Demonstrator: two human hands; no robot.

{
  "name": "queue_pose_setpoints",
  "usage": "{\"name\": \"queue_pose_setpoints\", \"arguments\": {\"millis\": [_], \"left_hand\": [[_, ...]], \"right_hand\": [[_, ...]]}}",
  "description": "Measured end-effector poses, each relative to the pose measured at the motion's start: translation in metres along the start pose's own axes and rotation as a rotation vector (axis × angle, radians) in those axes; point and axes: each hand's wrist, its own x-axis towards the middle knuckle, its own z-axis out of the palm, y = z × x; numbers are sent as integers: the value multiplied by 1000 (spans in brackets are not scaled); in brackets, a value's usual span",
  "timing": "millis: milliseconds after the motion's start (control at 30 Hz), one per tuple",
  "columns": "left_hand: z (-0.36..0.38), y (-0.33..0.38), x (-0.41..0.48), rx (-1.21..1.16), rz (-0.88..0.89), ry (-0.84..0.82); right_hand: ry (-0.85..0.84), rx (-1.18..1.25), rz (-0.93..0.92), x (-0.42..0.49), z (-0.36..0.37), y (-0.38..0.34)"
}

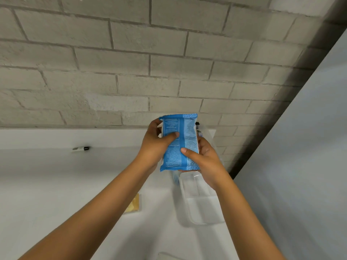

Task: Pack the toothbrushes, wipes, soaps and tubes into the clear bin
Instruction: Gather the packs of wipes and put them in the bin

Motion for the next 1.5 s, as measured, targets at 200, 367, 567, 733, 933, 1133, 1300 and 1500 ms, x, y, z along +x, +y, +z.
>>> {"name": "queue_pose_setpoints", "arguments": {"millis": [200,367,567,733,933,1133,1300,1500], "left_hand": [[23,-5,18,3,-44,-112],[24,-45,32,564,82,-295],[28,-73,35,1080,402,-619],[27,-77,40,1317,312,-735],[5,-83,39,1385,348,-708],[-1,-85,40,1346,361,-691],[-3,-88,41,1351,371,-684],[-2,-90,41,1335,384,-674]], "right_hand": [[151,40,-44,4,-33,-2],[287,-46,-5,17,-62,-2],[356,-314,75,42,-77,10],[340,-574,67,63,-72,18],[264,-730,104,82,-48,41],[207,-957,100,95,-23,60],[75,-1171,142,97,-15,67],[-132,-1196,189,102,-16,64]]}}
